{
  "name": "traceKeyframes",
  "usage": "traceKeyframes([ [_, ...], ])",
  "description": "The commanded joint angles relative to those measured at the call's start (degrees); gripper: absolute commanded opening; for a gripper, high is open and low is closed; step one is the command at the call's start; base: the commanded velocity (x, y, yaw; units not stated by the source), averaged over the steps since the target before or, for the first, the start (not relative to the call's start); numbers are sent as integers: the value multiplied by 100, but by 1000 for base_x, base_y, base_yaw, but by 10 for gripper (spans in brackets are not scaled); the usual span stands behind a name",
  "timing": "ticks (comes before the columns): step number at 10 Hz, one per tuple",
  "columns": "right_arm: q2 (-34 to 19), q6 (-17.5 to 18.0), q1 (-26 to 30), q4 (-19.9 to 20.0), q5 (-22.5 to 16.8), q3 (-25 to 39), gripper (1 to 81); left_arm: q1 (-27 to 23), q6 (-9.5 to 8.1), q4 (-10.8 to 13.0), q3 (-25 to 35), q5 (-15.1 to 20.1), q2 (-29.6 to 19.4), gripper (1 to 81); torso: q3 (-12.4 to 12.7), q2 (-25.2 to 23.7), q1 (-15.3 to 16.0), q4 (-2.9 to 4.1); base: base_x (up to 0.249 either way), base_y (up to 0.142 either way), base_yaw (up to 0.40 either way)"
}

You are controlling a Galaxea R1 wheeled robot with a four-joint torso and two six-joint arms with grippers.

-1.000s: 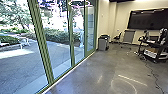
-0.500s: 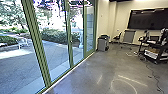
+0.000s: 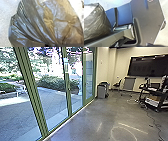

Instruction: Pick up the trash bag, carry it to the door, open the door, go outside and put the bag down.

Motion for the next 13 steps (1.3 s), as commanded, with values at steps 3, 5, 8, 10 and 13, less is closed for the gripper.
traceKeyframes([
  [3, 79, -23, 271, -48, -281, -14, 811, -299, 10, 32, 7, 327, -11, 10, 0, 0, 2, 2, 162, -79, 0],
  [5, 79, -23, 271, -48, -272, -32, 811, -299, 10, 32, -1, 327, -11, 10, 0, 0, 2, 2, 162, -72, 0],
  [8, 79, -23, 270, -48, -263, -32, 811, -299, 10, 32, 7, 319, -20, 10, 0, 0, 2, 2, 160, -72, 0],
  [10, 70, -23, 262, -48, -255, -32, 811, -308, 10, 32, -1, 310, -20, 10, 0, 0, 2, 2, 151, -67, 0],
  [13, 79, -23, 227, -48, -228, -58, 811, -299, 10, 32, 7, 310, -20, 10, 0, 0, 2, 2, 149, -43, 0],
])
